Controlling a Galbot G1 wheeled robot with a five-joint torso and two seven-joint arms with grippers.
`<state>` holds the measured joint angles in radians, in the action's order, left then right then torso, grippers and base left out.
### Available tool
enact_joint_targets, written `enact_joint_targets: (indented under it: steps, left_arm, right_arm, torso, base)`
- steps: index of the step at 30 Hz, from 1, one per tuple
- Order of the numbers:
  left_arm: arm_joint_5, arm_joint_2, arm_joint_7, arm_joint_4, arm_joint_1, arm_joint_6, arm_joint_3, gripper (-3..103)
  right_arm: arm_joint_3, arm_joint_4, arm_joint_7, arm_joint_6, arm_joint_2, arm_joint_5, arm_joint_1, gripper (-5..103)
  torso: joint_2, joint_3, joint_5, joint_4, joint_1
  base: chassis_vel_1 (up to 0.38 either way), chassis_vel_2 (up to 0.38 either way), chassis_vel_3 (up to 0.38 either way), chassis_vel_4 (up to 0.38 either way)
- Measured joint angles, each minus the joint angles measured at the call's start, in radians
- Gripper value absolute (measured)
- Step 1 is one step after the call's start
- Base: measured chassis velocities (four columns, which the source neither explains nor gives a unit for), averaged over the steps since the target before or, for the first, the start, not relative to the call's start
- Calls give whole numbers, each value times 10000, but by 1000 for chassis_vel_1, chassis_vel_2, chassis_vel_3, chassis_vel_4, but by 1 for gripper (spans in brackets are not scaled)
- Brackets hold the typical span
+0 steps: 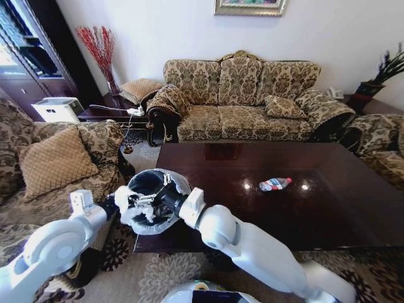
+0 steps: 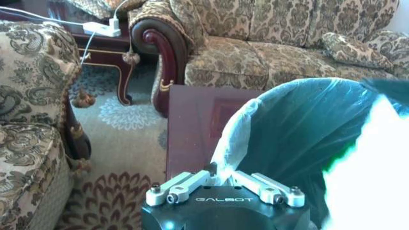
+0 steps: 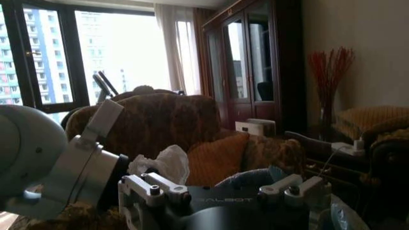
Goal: Move to the front of the table and place the trash on the table into the trash bin.
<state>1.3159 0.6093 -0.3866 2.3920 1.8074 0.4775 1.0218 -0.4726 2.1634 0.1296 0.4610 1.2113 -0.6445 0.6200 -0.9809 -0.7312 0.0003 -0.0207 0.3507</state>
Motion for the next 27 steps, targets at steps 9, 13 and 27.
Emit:
enact_joint_targets:
  steps: [9,13,27]
  left_arm:
    - [47,57,-74,-9,-71,15,-84,0]
    - [50,94,-93,17,-48,16,-49,0]
    - [105,203,-142,61,-36,18,-37,0]
  right_arm:
    - [389,542,0,200,-555,406,203,100]
    - [312,314,0,-586,-564,665,255,100]
    - [148,460,0,-583,-702,882,499,100]
  torso:
    - [0,0,-2,1,0]
    - [0,0,-2,0,0]
    - [0,0,-4,-1,-1]
  base:
    - [0,0,0,0]
    - [0,0,0,0]
    - [-9,-7,9,9]
